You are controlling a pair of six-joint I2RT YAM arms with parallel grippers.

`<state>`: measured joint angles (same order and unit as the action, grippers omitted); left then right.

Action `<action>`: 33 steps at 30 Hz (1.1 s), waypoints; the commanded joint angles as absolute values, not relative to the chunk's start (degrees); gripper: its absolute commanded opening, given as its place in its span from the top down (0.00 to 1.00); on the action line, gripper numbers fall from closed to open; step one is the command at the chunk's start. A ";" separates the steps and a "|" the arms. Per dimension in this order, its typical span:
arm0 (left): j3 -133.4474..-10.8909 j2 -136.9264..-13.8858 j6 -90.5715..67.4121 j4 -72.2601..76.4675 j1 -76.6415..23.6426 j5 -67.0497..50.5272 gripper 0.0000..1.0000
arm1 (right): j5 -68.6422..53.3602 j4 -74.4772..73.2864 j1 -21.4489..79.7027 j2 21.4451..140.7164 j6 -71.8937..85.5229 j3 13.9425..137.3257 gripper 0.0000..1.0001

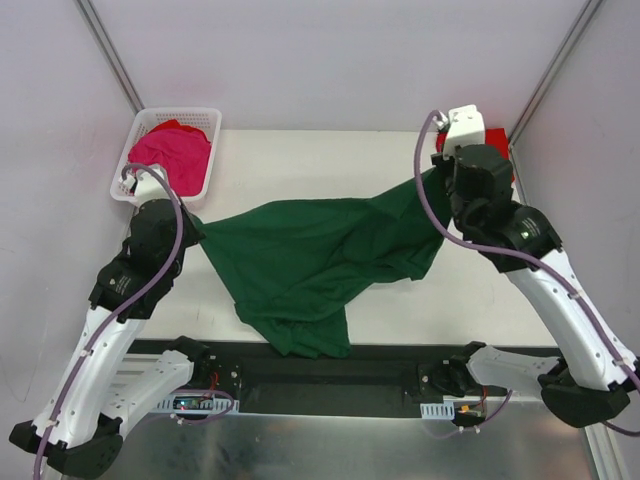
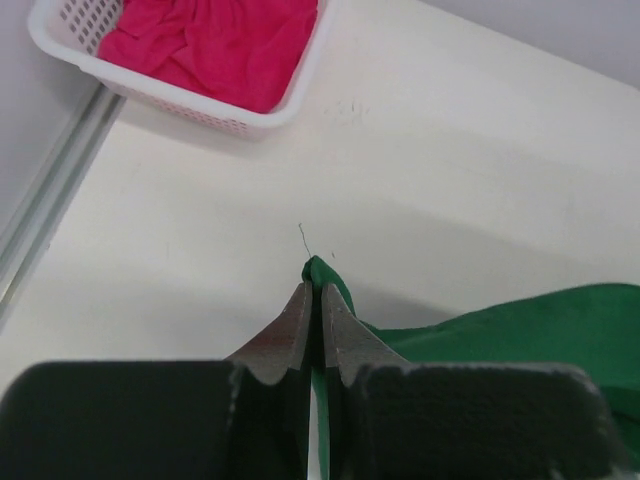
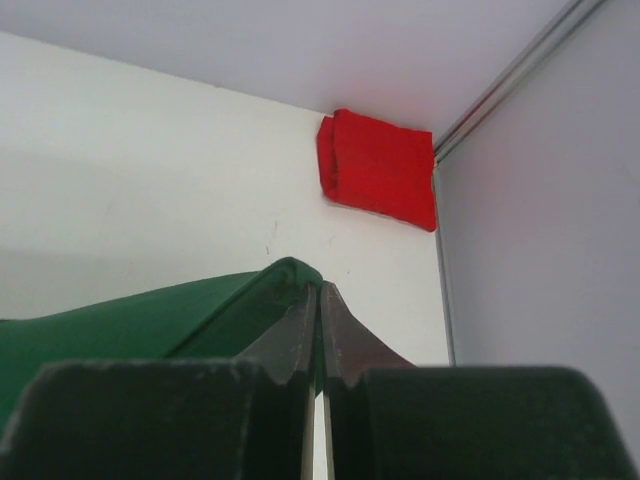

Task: Fold and stack the t-shirts
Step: Flatten out the tshirt

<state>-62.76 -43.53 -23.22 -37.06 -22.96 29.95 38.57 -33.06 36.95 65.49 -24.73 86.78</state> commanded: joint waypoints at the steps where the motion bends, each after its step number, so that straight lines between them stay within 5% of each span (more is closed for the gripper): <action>1: -68.63 -43.07 -18.20 -37.97 -23.47 34.63 1.00 | 44.73 -31.90 36.56 59.33 -25.23 91.75 0.99; 18: -92.27 -43.15 -5.11 -39.73 -23.47 37.88 1.00 | 42.19 -38.58 36.56 50.63 -24.61 105.11 0.99; 33: -99.66 -44.30 -0.53 -39.81 -23.38 37.18 1.00 | 39.29 -38.85 36.56 49.48 -25.31 109.15 0.99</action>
